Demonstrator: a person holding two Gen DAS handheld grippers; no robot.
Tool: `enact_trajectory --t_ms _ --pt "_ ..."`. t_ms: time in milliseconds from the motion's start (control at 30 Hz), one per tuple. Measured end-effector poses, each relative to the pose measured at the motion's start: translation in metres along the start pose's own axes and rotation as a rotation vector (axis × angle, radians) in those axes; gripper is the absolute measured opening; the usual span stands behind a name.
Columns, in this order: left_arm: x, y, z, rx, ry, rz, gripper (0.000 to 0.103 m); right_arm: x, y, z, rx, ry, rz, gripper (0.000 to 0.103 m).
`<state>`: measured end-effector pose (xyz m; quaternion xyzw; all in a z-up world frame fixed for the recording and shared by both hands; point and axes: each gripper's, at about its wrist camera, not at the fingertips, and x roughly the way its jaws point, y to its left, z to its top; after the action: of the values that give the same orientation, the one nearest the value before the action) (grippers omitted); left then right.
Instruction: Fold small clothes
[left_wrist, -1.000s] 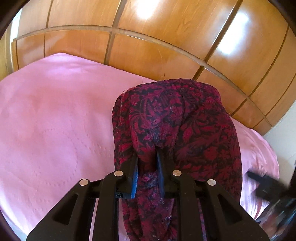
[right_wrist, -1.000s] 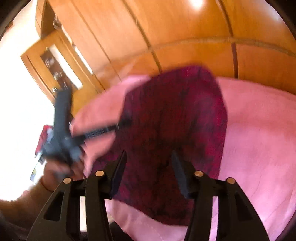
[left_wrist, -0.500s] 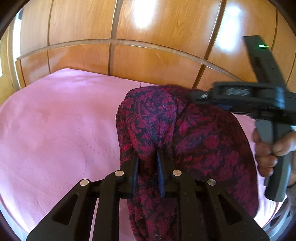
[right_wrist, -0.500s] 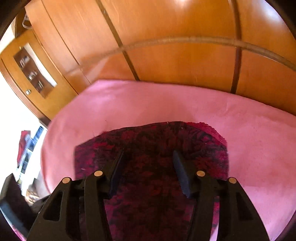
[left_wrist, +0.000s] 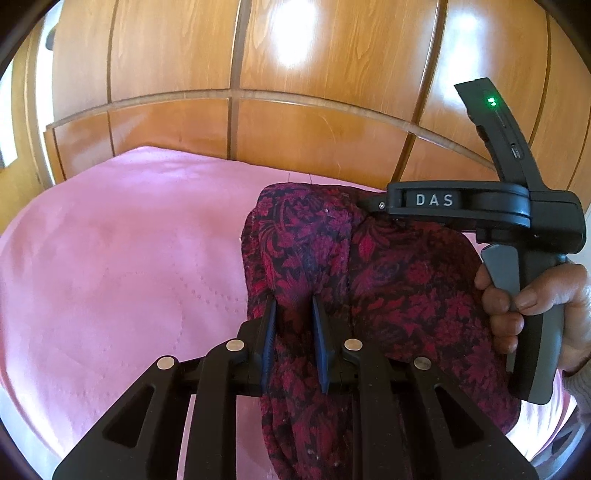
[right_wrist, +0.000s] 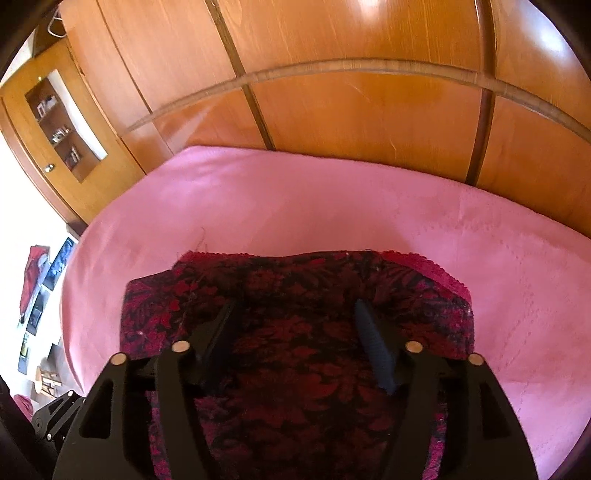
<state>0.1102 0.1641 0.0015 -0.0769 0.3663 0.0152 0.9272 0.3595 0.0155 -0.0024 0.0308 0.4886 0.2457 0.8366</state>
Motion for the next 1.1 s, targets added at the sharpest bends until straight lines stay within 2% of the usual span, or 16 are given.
enact_trajectory --t_ms 167,367,533,567,633,767,900,1000,1033,1100 --pt "-0.009 -0.001 -0.004 0.009 -0.004 0.014 0.016 -0.02 0.01 -0.001 -0.025 -0.047 0.0 0.088" --pt "-0.017 -0.004 -0.007 0.011 -0.008 0.033 0.016 -0.044 0.017 -0.012 -0.041 -0.089 0.002 0.092" --pt "-0.023 -0.006 -0.01 0.004 -0.015 0.051 0.017 -0.072 0.006 -0.028 -0.006 -0.128 0.014 0.093" --pt "-0.024 -0.006 -0.012 0.002 -0.017 0.06 0.026 -0.076 0.003 -0.032 0.005 -0.134 0.015 0.094" --pt "-0.025 -0.004 -0.014 -0.007 -0.026 0.078 0.037 -0.083 -0.007 -0.044 0.033 -0.142 0.011 0.094" --pt "-0.023 0.005 -0.019 -0.026 -0.015 0.073 0.046 -0.089 -0.032 -0.067 0.118 -0.129 0.022 0.098" --pt "-0.018 0.012 -0.02 -0.024 0.006 0.035 0.046 -0.079 -0.055 -0.081 0.202 -0.08 0.114 0.1" --pt "-0.009 0.024 -0.019 -0.049 0.025 -0.025 0.047 -0.066 -0.071 -0.088 0.28 -0.054 0.214 0.1" --pt "-0.005 0.031 -0.02 -0.064 0.036 -0.047 0.051 -0.062 -0.075 -0.089 0.299 -0.046 0.249 0.101" --pt "0.001 0.041 -0.02 -0.079 0.047 -0.093 0.052 -0.051 -0.083 -0.091 0.332 -0.028 0.314 0.101"
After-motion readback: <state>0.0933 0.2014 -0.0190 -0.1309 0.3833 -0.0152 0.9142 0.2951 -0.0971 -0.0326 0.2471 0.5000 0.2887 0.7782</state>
